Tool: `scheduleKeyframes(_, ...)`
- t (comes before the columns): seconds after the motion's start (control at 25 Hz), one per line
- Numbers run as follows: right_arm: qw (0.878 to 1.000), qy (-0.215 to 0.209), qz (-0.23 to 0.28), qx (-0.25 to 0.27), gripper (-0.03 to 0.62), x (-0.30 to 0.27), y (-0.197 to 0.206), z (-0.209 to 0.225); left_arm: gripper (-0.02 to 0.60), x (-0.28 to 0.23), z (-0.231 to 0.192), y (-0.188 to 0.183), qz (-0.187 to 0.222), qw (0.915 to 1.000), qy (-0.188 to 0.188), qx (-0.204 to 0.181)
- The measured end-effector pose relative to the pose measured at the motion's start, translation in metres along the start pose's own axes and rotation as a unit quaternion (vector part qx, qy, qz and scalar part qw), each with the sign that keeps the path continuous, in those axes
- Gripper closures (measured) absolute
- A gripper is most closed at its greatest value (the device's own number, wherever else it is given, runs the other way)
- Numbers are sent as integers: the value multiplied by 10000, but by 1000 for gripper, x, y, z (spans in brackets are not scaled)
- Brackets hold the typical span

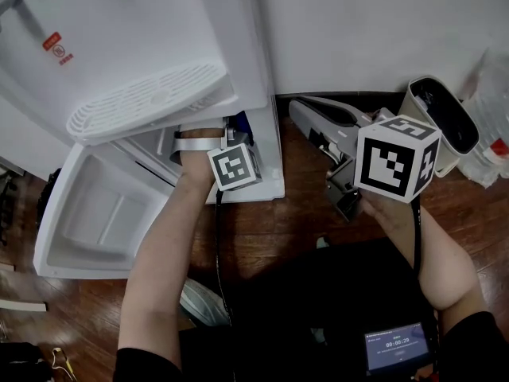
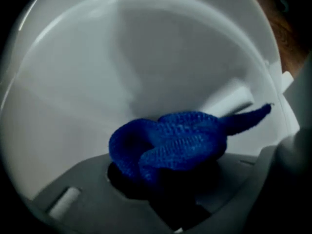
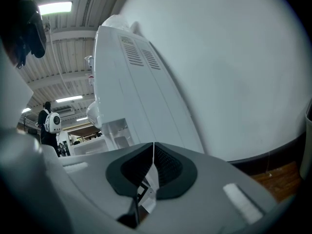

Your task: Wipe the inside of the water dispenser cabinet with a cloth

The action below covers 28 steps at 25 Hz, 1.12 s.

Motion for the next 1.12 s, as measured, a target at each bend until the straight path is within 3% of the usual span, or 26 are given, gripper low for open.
scheduleKeyframes(0.08, 10000, 28, 11, -46, 582, 0, 0, 2, 433, 3, 21, -6, 79, 9997, 205, 68)
scheduleKeyframes(0.16, 10000, 49, -3, -81, 582, 1, 2, 4, 431, 12, 44, -13, 149, 9981, 418, 435)
scheduleKeyframes(0.32, 10000, 8, 6, -98, 582, 1, 0, 2, 432, 50, 65, -29, 487, 9939, 545, 821)
scheduleKeyframes(0.52, 10000, -37, -5, -76, 582, 1, -1, 0, 431, 84, 75, -45, 907, 9913, 623, 720)
scheduleKeyframes(0.8, 9998, -10, -33, -196, 582, 0, 2, 3, 433, 21, 76, -25, 473, 9951, 569, 660)
scheduleKeyframes(1.12, 9998, -44, -62, -191, 582, -1, 3, 4, 431, -7, 59, -13, 400, 9982, 318, 327)
Point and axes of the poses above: the fingertips, and each gripper's own axes: x backward along the fingers, z to its right, y out of its underside, the point moved 4 cm from there along x, backward along the fingers, and after that the axes turned 14 degrees about -x, right-handed, at the moved point
